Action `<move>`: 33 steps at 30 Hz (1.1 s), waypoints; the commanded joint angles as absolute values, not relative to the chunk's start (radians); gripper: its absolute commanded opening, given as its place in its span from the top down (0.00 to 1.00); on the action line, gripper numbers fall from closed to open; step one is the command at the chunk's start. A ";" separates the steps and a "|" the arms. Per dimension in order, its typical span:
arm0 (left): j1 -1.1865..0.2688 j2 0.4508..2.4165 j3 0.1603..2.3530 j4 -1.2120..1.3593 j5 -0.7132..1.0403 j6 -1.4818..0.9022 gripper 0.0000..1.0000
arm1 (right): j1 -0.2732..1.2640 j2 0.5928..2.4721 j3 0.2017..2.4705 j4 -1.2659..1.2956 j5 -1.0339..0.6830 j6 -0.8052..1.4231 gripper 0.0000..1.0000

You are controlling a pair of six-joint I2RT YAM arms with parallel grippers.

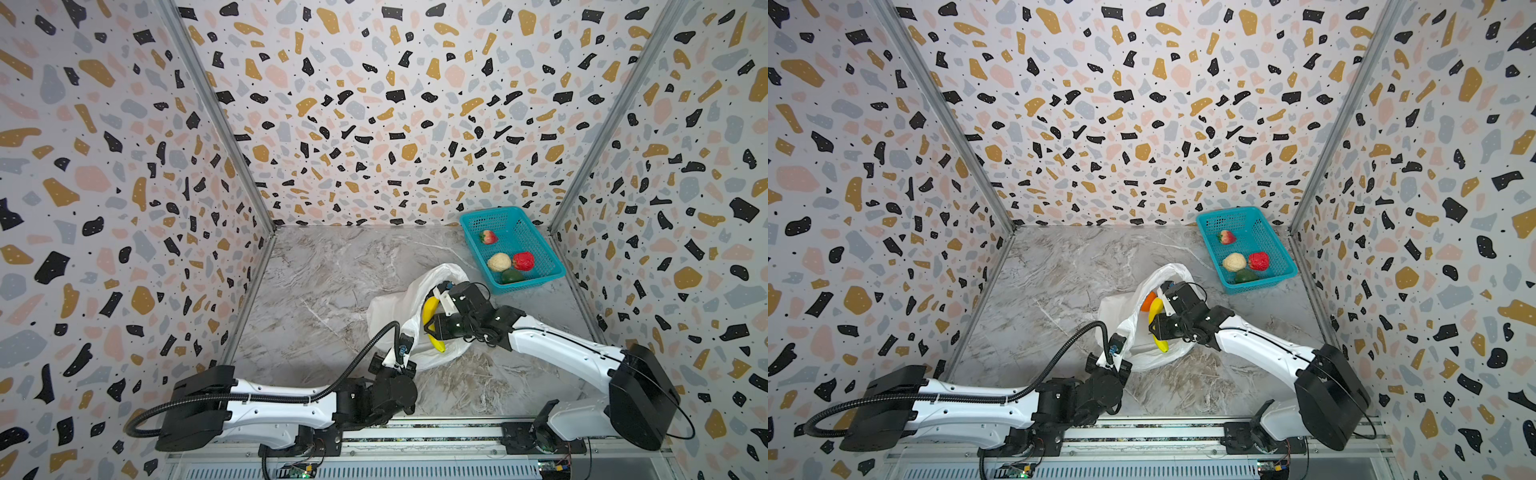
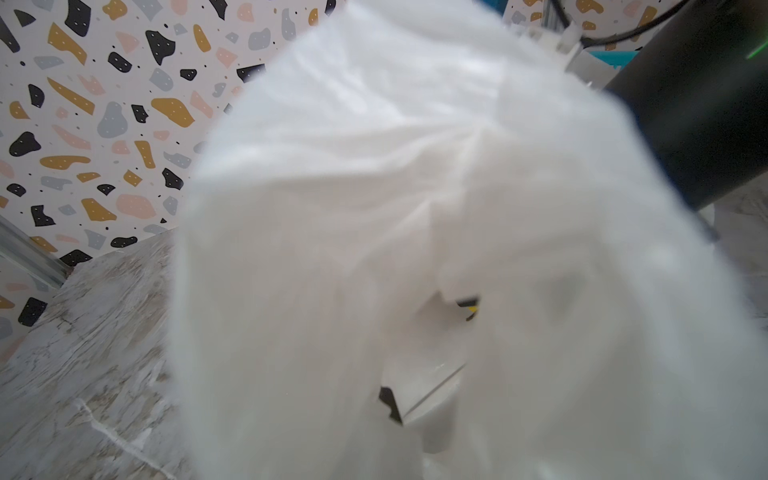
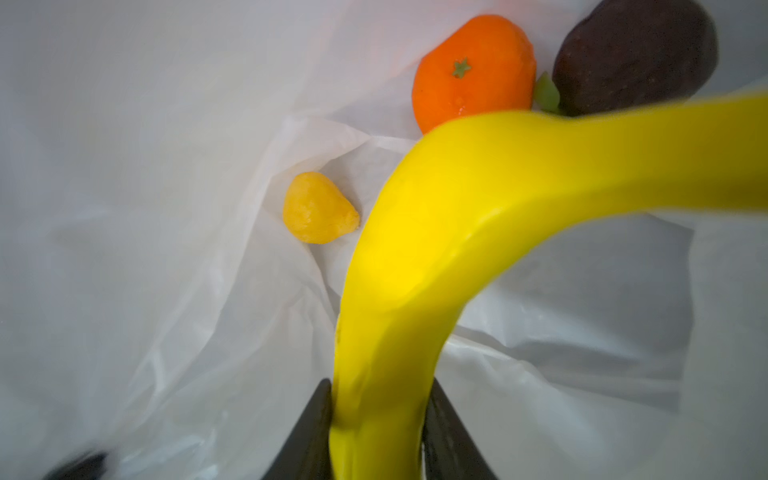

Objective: Untie the knot of the plastic bag and take out the fruit
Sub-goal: 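Lift the yellow banana out of the bag with the right gripper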

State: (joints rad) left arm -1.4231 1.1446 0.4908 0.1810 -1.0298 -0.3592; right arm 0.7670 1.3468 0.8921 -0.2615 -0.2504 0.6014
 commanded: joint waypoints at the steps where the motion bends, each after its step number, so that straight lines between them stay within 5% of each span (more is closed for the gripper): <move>1: -1.419 1.135 0.480 0.209 -1.049 -0.372 1.00 | 0.767 1.282 0.879 -0.341 -0.326 0.591 0.65; 14: -1.419 1.122 0.480 0.178 -1.059 -0.385 1.00 | 0.702 1.129 1.074 -0.641 -0.420 0.485 0.65; 24: -1.419 1.130 0.484 0.176 -1.068 -0.396 1.00 | 0.380 1.163 1.294 -0.814 -0.527 0.285 0.65; 33: -1.419 1.138 0.498 0.182 -1.057 -0.386 1.00 | 0.075 1.283 1.288 -0.543 -0.502 0.329 0.65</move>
